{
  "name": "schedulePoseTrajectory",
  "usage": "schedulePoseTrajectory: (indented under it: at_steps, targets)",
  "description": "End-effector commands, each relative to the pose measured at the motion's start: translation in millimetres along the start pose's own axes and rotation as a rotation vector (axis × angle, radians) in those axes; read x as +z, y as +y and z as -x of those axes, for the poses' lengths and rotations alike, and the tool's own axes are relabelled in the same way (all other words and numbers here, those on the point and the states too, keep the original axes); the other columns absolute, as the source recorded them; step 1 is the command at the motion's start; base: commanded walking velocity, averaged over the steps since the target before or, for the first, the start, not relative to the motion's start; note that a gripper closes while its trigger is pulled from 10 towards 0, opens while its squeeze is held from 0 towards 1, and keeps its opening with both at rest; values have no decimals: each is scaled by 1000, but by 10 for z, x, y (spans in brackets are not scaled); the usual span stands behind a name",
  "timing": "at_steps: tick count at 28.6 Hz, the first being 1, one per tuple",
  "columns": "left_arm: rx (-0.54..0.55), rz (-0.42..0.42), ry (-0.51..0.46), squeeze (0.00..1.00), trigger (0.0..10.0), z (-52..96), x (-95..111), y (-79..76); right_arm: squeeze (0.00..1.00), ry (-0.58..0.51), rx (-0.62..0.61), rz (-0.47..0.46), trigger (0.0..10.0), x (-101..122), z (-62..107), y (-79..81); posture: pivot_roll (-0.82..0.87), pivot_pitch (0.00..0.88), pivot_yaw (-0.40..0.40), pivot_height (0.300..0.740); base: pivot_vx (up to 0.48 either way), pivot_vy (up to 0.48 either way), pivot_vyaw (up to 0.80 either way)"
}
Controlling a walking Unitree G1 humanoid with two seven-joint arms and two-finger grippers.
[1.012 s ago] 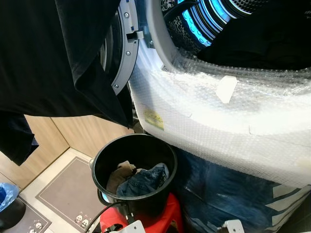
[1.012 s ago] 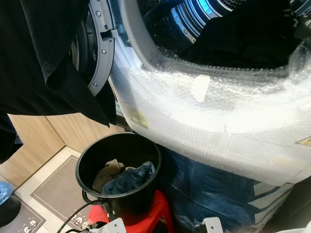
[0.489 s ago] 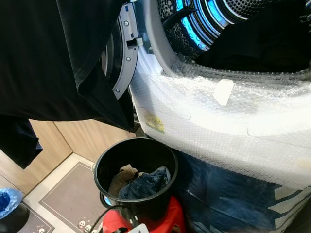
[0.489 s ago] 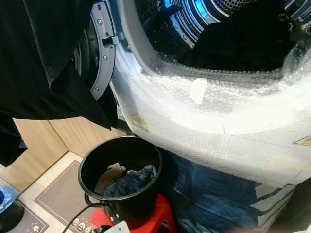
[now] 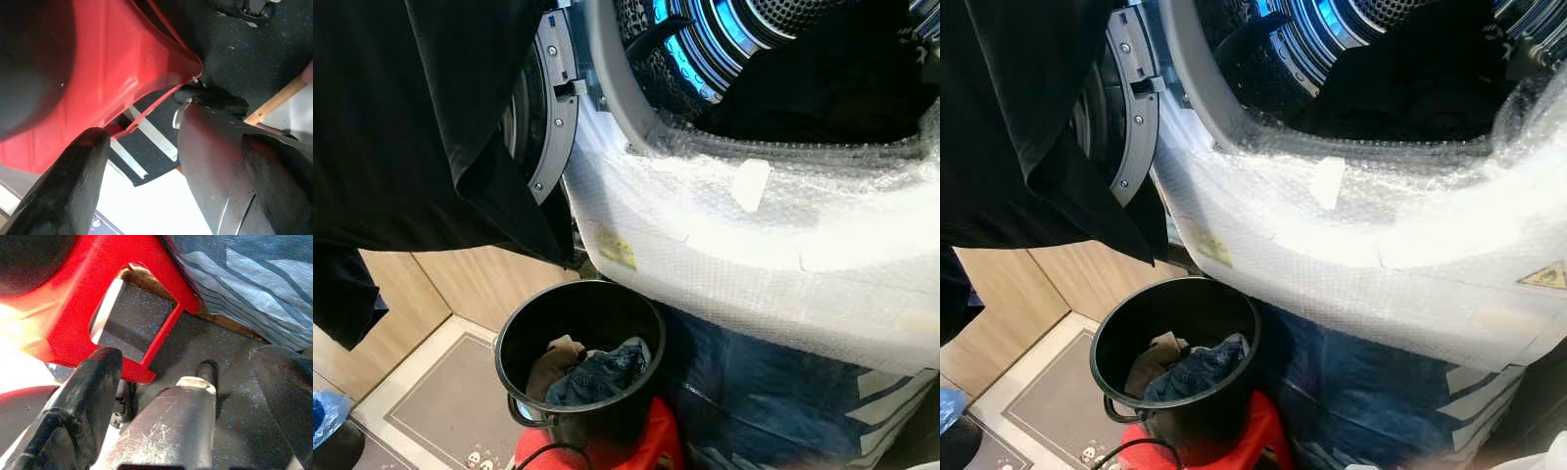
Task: Clothes washing
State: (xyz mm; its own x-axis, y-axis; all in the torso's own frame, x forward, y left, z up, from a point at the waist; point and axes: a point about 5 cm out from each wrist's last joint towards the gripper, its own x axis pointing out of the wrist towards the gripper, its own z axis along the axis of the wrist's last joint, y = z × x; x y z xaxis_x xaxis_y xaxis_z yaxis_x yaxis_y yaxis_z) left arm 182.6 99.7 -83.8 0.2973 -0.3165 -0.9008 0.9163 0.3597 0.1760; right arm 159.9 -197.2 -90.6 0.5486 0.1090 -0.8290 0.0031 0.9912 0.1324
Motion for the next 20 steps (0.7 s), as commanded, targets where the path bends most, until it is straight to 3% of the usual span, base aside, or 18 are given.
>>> schedulePoseTrajectory:
  at_steps: [1, 11, 14, 17, 18, 19, 20]
  targets:
    - [1, 50, 59, 0, 10000, 11, -165, -61, 0, 14, -17, 17, 10000, -21, -9, 28, -144, 4, 119, 740, 0, 0, 0]
    - [180, 306, 68, 0, 10000, 26, -254, -14, 0, 87, -173, 54, 10000, -192, 50, -123, -101, 0, 56, 740, 0, 0, 0]
    - [291, 459, 37, 0, 10000, 48, -255, 82, 0, 112, -172, 69, 10000, -251, 59, -110, -82, 0, 33, 740, 0, 0, 0]
    - [365, 534, 43, 0, 10000, 71, -290, 142, 0, 117, -166, 52, 10000, -270, 57, -88, -75, 0, 28, 740, 0, 0, 0]
    - [392, 599, 39, 0, 10000, 82, -316, 160, 0, 119, -155, 56, 10000, -275, 51, -62, -74, 1, 27, 740, 0, 0, 0]
    - [392, 599, 39, 0, 10000, 82, -316, 160, 0, 119, -155, 56, 10000, -275, 51, -62, -74, 1, 27, 740, 0, 0, 0]
    - [422, 685, 27, 0, 10000, 97, -345, 182, 0, 121, -147, 62, 10000, -275, 46, -45, -73, 2, 28, 740, 0, 0, 0]
